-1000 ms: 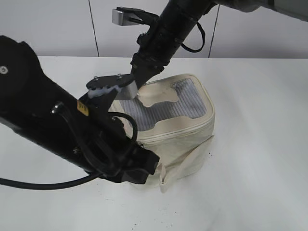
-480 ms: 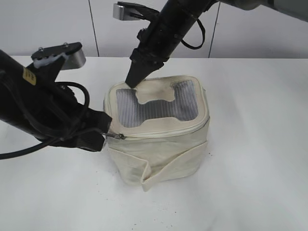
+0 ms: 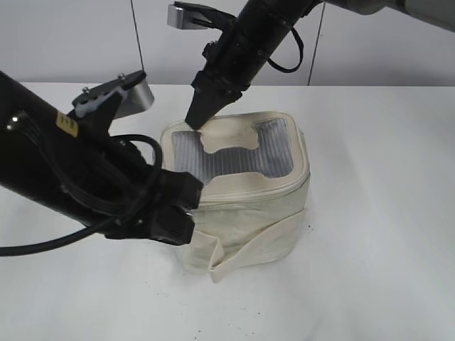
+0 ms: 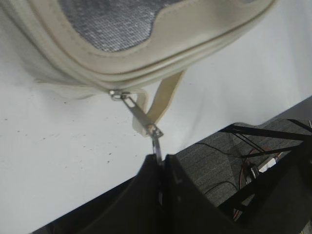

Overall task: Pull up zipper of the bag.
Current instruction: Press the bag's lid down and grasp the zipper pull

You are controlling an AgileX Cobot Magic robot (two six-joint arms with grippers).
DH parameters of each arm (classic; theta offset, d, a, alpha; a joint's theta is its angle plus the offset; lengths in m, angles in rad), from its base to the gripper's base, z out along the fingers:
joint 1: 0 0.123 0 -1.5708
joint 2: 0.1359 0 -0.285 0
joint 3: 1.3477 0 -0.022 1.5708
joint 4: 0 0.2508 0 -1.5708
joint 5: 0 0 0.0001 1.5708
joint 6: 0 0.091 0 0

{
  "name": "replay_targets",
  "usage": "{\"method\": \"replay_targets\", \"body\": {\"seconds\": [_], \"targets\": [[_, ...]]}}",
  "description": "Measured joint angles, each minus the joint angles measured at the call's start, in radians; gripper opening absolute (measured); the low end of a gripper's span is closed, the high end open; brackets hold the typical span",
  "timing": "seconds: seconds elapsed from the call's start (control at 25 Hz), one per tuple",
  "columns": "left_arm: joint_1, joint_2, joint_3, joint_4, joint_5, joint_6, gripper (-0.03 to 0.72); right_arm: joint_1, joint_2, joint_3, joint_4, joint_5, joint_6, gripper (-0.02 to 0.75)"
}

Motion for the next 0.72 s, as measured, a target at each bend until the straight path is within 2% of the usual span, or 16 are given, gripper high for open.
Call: {"method": "replay_targets", "body": {"seconds": [0.2, 0.28, 0.48, 0.72], "targets": [[-0.110, 0.047, -0.001, -0.050, -0.182, -0.005, -0.003, 0.002, 0.000, 0.000, 0.006, 0.000, -0.002, 0.029], [-0.135, 0.104, -0.025, -0.075, -0.232, -0.005, -0.003, 0.002, 0.000, 0.000, 0.006, 0.000, -0.003, 0.029], [-0.147, 0.214, -0.162, -0.065, -0.181, 0.022, -0.003, 0.002, 0.000, 0.000, 0.006, 0.000, -0.004, 0.029], [-0.148, 0.241, -0.217, -0.025, -0.180, 0.033, -0.003, 0.001, 0.000, 0.000, 0.004, 0.000, -0.004, 0.029]]}}
